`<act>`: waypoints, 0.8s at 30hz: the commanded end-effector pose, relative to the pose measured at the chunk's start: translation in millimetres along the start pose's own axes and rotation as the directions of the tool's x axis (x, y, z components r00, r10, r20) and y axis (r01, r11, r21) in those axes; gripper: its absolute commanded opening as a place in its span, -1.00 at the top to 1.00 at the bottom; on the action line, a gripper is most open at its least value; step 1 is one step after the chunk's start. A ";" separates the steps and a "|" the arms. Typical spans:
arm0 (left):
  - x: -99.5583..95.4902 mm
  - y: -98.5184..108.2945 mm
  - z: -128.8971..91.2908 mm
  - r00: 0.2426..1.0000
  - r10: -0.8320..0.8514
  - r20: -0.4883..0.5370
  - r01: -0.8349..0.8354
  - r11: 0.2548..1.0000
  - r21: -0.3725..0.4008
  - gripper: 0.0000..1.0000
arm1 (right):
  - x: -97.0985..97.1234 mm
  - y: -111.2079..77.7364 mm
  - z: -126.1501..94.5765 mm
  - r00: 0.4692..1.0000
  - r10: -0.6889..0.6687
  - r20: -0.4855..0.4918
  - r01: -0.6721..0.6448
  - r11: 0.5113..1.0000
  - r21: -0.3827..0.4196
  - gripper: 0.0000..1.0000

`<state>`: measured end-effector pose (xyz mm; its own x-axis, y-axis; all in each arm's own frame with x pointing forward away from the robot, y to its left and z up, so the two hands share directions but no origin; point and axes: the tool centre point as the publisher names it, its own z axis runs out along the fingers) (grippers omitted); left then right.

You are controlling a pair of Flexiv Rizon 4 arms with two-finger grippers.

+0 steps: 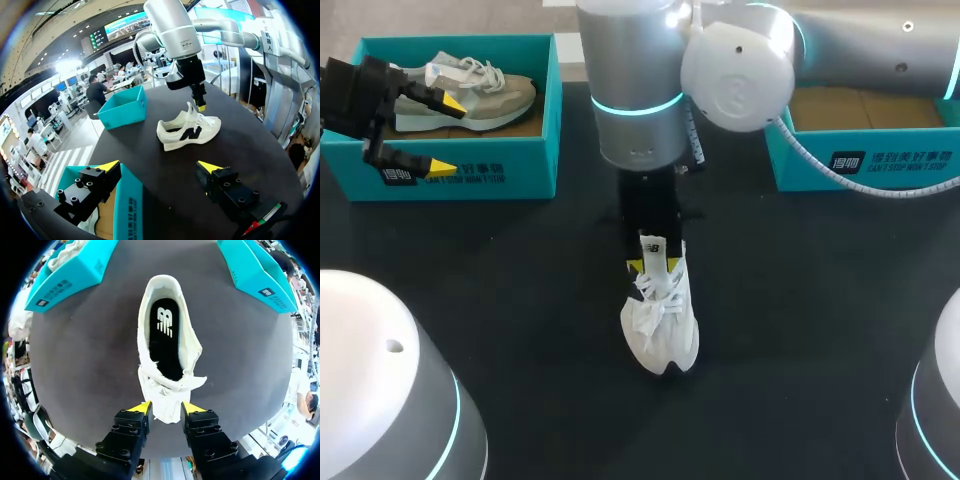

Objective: Take the shoe out of the shoebox, open the shoe tongue, remove and reinsert the insole, then place the shoe into the shoebox

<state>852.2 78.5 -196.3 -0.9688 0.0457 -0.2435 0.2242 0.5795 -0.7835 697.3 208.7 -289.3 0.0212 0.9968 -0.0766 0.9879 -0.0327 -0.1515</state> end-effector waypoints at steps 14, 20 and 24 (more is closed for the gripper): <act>0.3 -0.3 -0.6 1.000 0.000 -0.002 0.000 1.000 -0.004 -1.00 | -10.1 36.5 10.9 0.999 -0.026 -0.023 0.025 0.999 -0.026 0.31; 0.3 -0.3 -0.6 1.000 0.000 -0.002 0.000 1.000 -0.004 -1.00 | -3.8 51.7 16.6 0.997 -0.071 -0.024 0.070 0.997 -0.030 0.47; 0.3 -0.3 -0.6 1.000 0.000 -0.002 0.000 1.000 -0.004 -1.00 | -6.9 59.1 28.7 0.996 -0.081 -0.030 0.081 0.997 -0.012 0.54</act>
<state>852.2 78.5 -196.3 -0.9688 0.0457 -0.2435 0.2243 0.5795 -0.7835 745.5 197.3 -314.3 -0.0526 0.9976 -0.0457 0.9905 0.0463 -0.1293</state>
